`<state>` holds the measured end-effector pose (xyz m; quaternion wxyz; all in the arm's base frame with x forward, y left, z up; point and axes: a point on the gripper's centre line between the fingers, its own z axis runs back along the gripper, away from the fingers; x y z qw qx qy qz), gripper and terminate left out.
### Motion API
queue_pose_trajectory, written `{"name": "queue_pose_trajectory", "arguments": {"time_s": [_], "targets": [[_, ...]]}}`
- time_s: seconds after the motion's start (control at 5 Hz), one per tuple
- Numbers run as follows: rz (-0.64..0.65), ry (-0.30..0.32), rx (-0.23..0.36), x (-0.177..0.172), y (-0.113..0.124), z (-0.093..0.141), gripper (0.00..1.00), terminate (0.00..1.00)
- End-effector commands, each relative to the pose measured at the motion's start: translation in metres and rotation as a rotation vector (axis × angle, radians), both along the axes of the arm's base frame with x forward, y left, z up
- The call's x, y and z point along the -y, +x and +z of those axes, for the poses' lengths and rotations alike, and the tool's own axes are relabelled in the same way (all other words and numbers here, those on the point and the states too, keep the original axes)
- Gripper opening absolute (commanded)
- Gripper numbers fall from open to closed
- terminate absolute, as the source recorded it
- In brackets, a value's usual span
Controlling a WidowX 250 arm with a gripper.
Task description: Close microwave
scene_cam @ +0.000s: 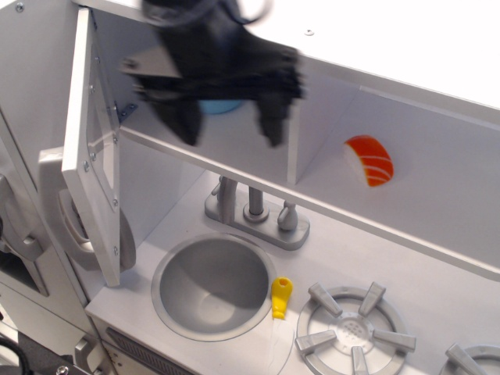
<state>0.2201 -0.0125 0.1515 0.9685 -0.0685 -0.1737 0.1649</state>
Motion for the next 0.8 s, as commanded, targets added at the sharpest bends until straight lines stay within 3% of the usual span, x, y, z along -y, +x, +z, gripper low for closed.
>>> {"name": "queue_pose_trajectory", "arguments": {"time_s": [0.0, 0.4, 0.6], "targets": [[0.109, 0.069, 0.012, -0.055, -0.010, 0.019, 1.00, 0.00], [0.132, 0.075, 0.052, -0.093, -0.017, 0.024, 1.00, 0.00], [0.155, 0.111, 0.036, -0.100, -0.021, 0.014, 1.00, 0.00]]}}
